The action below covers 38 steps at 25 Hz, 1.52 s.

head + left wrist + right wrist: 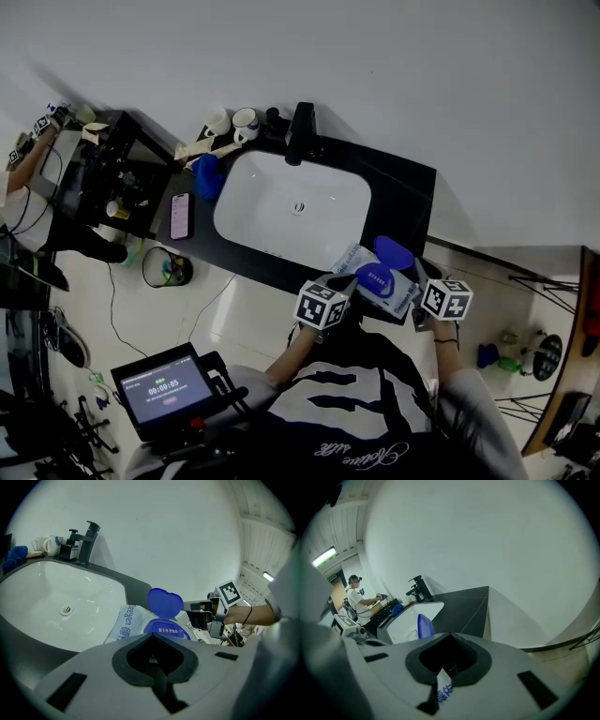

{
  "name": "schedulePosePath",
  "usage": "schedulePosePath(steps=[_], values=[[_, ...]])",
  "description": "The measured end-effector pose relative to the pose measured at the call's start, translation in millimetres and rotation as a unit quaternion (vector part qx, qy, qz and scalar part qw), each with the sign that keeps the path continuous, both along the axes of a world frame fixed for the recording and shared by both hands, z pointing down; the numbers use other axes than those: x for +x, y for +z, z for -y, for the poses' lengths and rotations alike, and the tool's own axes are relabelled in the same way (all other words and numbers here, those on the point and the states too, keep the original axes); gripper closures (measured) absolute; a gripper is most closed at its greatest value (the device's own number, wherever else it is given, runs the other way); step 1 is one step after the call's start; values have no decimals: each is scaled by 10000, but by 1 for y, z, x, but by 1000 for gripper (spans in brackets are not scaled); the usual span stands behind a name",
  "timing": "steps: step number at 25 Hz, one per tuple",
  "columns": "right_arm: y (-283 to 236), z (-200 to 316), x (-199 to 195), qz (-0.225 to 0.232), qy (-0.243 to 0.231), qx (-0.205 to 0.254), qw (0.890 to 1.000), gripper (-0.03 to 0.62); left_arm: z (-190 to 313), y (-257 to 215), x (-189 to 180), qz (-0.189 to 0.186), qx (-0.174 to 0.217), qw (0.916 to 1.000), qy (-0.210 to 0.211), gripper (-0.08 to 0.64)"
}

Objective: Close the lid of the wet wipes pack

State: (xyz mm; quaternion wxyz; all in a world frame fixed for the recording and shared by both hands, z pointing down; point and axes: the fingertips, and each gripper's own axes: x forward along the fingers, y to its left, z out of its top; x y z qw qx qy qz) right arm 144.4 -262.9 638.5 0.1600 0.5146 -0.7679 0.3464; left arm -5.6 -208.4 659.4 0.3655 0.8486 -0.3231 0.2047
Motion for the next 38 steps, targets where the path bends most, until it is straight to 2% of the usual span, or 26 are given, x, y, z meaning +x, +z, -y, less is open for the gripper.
schedulePosePath(steps=[4,6,13,17,22,30,38], values=[[-15,-17,-21,420,-412,143,9982,598,1,0,-1,59,98,9999,-48,560],[-21,-29,-32,441,-672,177,9966,598,1,-3,-3,34,134,9999,-63,558],[-13,-62,-69,-93,-1418,139,9898,598,-11,4,-21,-102,-189,9988,-430,558],[6,-68,-86,-308,-1632,-72,9861,598,-12,3,-31,-70,-171,9984,-528,560],[20,-68,-90,-664,-1684,-334,9829,598,-8,-7,-37,-216,-61,9976,-656,560],[25,-70,-92,-927,-1633,-459,9811,597,-12,-13,-39,-237,31,9985,-492,559],[20,-73,-95,-649,-1046,48,9924,597,-16,-25,-38,-469,249,9982,-292,559]])
